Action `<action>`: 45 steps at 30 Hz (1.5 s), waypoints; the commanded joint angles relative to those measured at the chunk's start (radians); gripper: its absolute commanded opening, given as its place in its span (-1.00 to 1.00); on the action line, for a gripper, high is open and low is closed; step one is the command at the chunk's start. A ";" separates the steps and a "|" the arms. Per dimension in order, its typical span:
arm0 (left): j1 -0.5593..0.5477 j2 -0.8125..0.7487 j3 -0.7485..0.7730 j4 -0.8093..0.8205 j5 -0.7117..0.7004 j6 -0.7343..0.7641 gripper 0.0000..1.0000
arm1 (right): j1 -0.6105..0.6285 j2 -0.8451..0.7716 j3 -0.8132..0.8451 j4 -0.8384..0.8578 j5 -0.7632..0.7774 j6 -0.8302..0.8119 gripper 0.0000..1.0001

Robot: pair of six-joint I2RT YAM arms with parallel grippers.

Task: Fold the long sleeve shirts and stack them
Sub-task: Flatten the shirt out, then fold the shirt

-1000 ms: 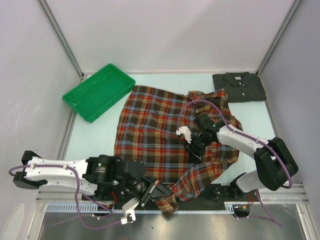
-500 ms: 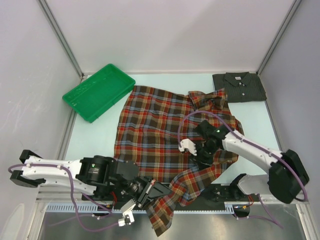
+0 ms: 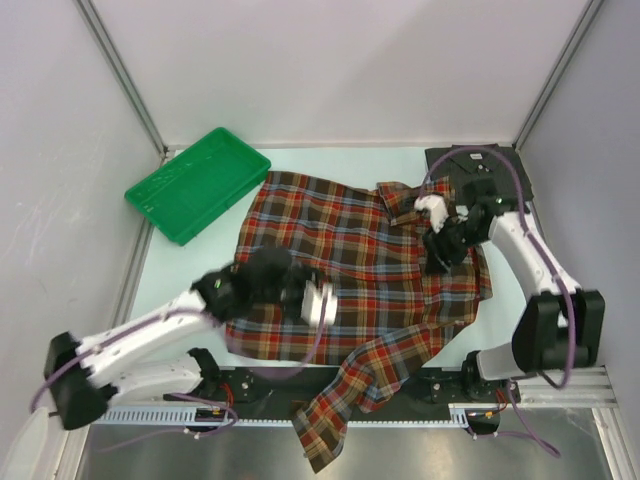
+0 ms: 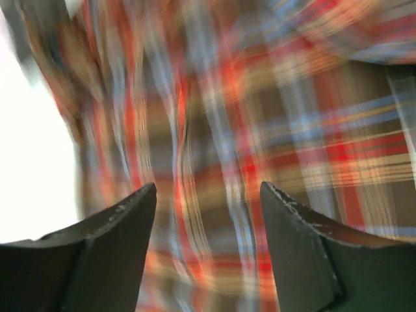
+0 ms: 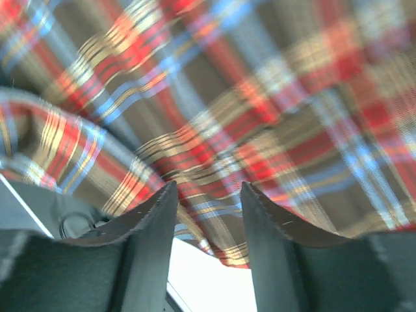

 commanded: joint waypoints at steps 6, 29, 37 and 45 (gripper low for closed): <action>0.630 0.565 0.624 -0.255 0.375 -0.332 0.54 | -0.249 0.248 0.287 0.270 -0.048 0.275 0.14; 0.797 1.518 1.522 -0.170 0.039 0.291 -0.07 | -0.059 0.625 0.634 0.460 0.313 0.236 0.50; 0.806 1.593 1.532 -0.143 -0.018 0.444 -0.06 | -0.050 0.638 0.635 0.460 0.335 0.246 0.52; 0.808 1.621 1.529 -0.176 -0.033 0.540 -0.27 | -0.079 0.674 0.689 0.405 0.258 0.248 0.68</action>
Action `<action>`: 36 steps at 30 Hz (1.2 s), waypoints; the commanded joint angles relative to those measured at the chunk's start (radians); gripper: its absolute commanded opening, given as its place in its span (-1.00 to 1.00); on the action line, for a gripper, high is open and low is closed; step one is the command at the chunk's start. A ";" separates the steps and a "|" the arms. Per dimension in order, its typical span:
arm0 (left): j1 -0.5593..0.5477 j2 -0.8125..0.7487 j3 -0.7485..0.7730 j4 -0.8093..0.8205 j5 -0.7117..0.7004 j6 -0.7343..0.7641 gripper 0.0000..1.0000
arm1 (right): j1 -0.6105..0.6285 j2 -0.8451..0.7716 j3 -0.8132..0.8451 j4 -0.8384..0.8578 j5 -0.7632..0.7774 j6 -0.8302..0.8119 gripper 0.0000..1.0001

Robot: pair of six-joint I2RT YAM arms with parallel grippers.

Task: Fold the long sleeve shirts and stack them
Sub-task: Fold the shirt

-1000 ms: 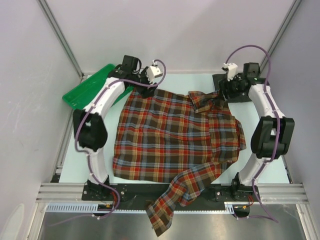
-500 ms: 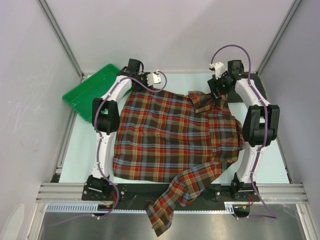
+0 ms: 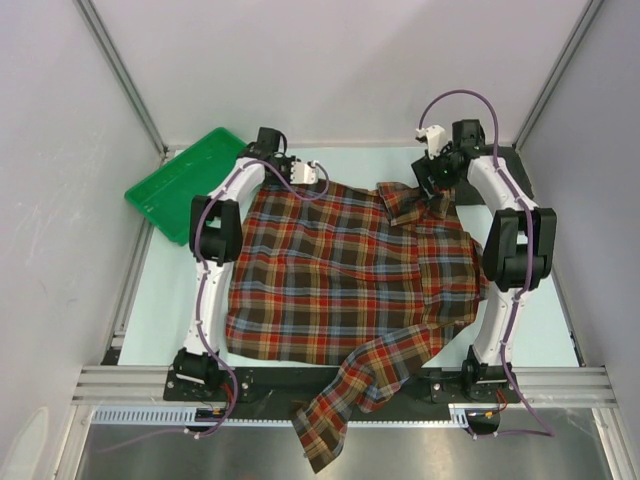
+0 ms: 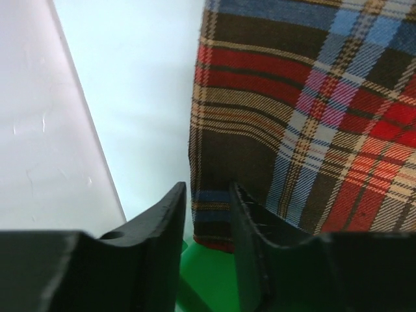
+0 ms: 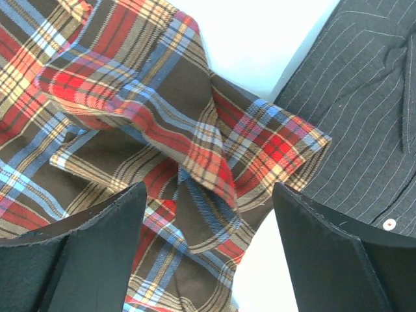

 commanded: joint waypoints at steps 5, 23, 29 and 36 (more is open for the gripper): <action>0.007 0.015 0.044 -0.030 0.028 0.098 -0.48 | -0.032 0.076 0.111 -0.108 -0.101 -0.020 0.67; 0.014 -0.106 0.044 -0.080 0.157 0.078 -1.00 | -0.074 0.100 0.255 -0.232 -0.224 -0.005 -1.00; 0.021 -0.180 -0.003 -0.066 0.154 0.058 -1.00 | -0.091 0.034 0.252 -0.229 -0.279 0.030 -1.00; 0.032 -0.242 -0.051 -0.071 0.145 0.068 -1.00 | -0.103 -0.009 0.255 -0.234 -0.313 0.049 -1.00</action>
